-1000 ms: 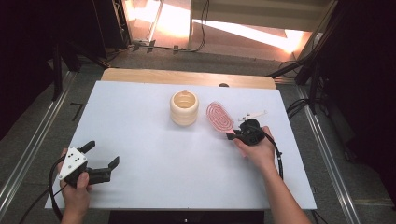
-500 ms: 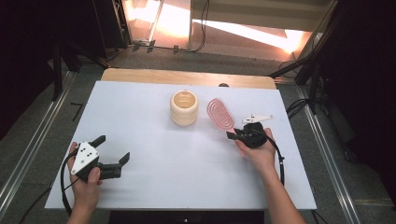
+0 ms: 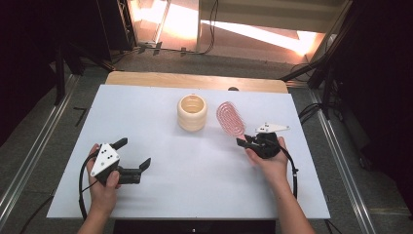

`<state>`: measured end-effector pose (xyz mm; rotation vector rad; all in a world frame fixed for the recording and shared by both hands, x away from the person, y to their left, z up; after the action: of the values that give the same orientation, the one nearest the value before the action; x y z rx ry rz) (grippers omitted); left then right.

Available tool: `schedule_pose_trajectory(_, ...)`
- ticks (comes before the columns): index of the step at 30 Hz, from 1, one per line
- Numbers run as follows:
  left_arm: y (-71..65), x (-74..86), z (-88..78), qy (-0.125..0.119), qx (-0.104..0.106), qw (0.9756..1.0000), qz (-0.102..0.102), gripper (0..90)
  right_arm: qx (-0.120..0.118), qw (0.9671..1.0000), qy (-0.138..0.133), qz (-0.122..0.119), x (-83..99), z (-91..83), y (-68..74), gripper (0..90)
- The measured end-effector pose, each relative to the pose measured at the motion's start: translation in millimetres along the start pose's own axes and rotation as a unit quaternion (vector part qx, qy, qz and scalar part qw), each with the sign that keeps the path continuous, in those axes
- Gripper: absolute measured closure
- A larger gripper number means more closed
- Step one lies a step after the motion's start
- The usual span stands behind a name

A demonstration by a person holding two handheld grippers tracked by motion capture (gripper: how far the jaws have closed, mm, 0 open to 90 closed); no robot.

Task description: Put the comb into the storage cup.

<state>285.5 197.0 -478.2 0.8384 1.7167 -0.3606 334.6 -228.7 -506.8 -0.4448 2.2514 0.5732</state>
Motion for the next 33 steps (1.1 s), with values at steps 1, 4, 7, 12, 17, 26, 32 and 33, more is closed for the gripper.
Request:
schedule_pose_trajectory(1,-0.3,-1.7,2.3,-0.001,0.003,1.0000,0.000,0.0,-0.002,1.0000,0.000,0.001,0.7,0.2,1.2,67.8)
schedule_pose_trajectory(4,-2.3,-6.8,9.1,-0.004,0.010,0.9999,0.003,0.0,-0.002,1.0000,-0.003,-0.001,3.0,0.2,3.8,67.8)
schedule_pose_trajectory(7,-5.0,-11.7,15.1,-0.008,0.014,0.9999,0.007,0.0,-0.004,1.0000,-0.008,-0.003,4.7,0.4,6.2,67.8)
schedule_pose_trajectory(12,-7.7,-18.4,23.3,-0.012,0.024,0.9996,0.007,0.0,-0.006,0.9998,-0.018,-0.004,6.3,-0.7,8.6,67.8)
schedule_pose_trajectory(17,-10.9,-24.6,31.8,-0.013,0.031,0.9994,0.011,0.0,-0.012,0.9994,-0.032,-0.010,5.7,-2.8,12.3,67.8)
schedule_pose_trajectory(26,-17.7,-36.2,48.1,-0.018,0.042,0.9988,0.017,0.0,-0.027,0.9986,-0.044,-0.011,4.9,-2.8,17.9,67.8)
schedule_pose_trajectory(32,-24.3,-44.7,58.1,-0.024,0.055,0.9980,0.021,0.0,-0.032,0.9978,-0.054,-0.018,4.1,-3.6,21.7,67.8)
schedule_pose_trajectory(33,-25.6,-46.3,59.5,-0.025,0.058,0.9978,0.021,0.0,-0.032,0.9978,-0.055,-0.019,4.1,-3.8,22.7,67.8)
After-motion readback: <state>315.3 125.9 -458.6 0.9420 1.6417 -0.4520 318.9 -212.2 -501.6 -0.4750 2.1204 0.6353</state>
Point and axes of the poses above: each handheld gripper's, and its own axes: z roughly forward along the jaws, x roughly out of its underside, y roughly to its left, the point moved 3 cm from there along z, roughly forward along the jaws, and after that the axes turned 8 degrees about z, right-handed, at the moved point
